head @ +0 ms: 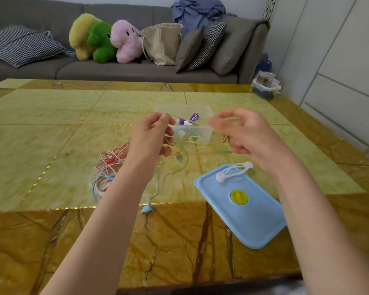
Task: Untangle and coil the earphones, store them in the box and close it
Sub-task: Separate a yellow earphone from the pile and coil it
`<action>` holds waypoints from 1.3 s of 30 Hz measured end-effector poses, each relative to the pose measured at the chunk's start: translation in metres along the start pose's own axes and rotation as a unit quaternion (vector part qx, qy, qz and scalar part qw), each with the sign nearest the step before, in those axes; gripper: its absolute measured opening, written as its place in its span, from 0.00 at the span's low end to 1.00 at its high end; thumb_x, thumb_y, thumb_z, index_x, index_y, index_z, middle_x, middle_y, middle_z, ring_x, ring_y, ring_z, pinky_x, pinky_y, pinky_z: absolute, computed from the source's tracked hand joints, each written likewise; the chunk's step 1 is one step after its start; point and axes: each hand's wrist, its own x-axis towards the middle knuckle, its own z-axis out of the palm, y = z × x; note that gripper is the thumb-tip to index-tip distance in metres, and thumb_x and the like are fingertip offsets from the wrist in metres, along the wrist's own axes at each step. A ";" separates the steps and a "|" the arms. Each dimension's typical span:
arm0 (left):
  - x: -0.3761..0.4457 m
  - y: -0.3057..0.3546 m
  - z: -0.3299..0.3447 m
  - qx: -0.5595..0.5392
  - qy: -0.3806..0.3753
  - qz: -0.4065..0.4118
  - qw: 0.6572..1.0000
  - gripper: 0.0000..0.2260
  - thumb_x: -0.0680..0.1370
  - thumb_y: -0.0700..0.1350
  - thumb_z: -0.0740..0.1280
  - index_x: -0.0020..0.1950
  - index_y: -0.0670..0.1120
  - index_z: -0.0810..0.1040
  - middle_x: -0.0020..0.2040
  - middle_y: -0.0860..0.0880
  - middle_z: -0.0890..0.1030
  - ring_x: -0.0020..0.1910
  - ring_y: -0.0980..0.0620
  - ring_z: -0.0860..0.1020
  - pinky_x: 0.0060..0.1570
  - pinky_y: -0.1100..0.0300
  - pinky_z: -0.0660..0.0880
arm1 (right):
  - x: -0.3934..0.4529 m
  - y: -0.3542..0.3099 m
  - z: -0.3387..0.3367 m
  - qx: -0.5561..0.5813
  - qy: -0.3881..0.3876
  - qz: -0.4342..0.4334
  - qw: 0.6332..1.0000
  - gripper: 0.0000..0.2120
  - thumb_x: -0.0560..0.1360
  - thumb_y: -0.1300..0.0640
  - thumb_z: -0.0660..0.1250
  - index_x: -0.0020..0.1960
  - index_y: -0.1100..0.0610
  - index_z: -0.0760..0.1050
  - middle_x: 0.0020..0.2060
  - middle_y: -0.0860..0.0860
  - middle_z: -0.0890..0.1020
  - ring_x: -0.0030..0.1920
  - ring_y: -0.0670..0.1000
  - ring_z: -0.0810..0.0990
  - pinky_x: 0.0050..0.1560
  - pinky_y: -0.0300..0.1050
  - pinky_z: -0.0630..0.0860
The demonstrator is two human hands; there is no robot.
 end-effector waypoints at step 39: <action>0.003 -0.007 -0.002 0.164 -0.013 0.080 0.983 0.09 0.75 0.40 0.68 0.38 0.54 0.77 0.32 0.53 0.77 0.27 0.60 0.73 0.28 0.66 0.67 | -0.005 0.019 -0.007 -0.149 0.064 -0.018 0.987 0.07 0.74 0.50 0.68 0.48 0.52 0.78 0.46 0.45 0.81 0.49 0.45 0.77 0.52 0.39 0.72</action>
